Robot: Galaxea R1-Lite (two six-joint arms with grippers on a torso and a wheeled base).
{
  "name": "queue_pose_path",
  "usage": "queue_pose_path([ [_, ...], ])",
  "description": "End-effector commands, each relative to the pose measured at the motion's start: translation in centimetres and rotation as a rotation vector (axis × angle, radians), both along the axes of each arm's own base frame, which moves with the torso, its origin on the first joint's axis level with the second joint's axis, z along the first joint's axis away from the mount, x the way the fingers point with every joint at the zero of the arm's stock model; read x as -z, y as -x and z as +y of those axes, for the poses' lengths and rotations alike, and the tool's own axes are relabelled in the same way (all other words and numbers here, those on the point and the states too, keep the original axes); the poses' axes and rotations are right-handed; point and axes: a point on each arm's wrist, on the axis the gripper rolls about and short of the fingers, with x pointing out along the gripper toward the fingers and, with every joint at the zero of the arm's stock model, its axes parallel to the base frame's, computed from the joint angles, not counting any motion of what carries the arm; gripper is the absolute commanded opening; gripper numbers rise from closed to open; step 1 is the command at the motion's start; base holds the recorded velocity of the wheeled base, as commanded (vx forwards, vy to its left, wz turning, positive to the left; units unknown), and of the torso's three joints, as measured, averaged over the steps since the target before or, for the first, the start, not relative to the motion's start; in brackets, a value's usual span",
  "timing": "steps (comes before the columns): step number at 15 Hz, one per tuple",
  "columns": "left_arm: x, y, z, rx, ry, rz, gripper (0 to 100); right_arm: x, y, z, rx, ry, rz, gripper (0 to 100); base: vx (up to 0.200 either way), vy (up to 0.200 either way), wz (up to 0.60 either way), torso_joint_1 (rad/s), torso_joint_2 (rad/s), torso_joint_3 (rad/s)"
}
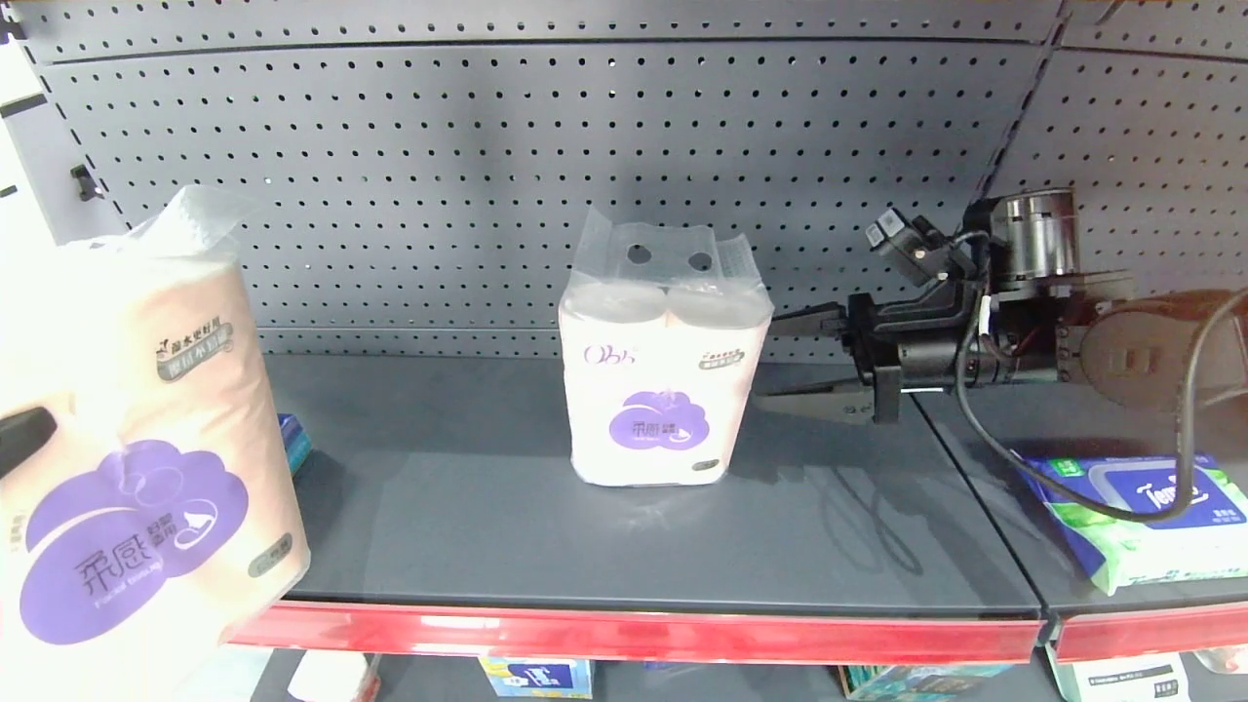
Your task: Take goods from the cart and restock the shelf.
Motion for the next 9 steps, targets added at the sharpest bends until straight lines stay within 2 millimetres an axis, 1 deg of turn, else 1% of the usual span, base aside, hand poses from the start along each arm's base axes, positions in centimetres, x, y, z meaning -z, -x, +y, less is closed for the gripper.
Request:
queue_pose_path([
  [1, 0.0, -0.1, 0.0, 0.001, -0.011, -0.001, 0, 0.5, -1.5, 0.5, -0.005, -0.001, 0.001, 100, 0.0, 0.0, 0.0, 0.0, 0.0, 0.0],
  [2, -0.1, -0.1, 0.0, 0.001, -0.014, -0.003, 0, 0.4, -1.7, 0.8, -0.01, -0.003, -0.005, 100, 0.0, 0.0, 0.0, 0.0, 0.0, 0.0],
  [4, -0.2, -0.1, 0.0, 0.001, -0.013, -0.008, 0, 0.4, -1.6, 1.6, -0.027, -0.003, 0.003, 100, 0.0, 0.0, 0.0, 0.0, 0.0, 0.0],
  [5, -0.2, -0.1, 0.0, 0.001, -0.013, -0.008, 0, 0.7, -1.6, 2.2, -0.043, 0.0, 0.007, 100, 0.0, 0.0, 0.0, 0.0, 0.0, 0.0],
  [6, -0.2, -0.1, 0.0, 0.001, -0.013, -0.008, 0, 0.8, -1.6, 2.4, -0.046, 0.001, 0.008, 100, 0.0, 0.0, 0.0, 0.0, 0.0, 0.0],
  [7, -0.2, -0.1, 0.0, 0.001, -0.013, -0.008, 0, 0.6, -1.5, 3.1, -0.059, 0.002, 0.0, 100, 0.0, 0.0, 0.0, 0.0, 0.0, 0.0],
  [9, -0.2, -0.1, 0.0, 0.001, -0.012, -0.009, 0, 0.5, -2.0, 3.8, -0.071, -0.002, -0.011, 100, 0.0, 0.0, 0.0, 0.0, 0.0, 0.0],
])
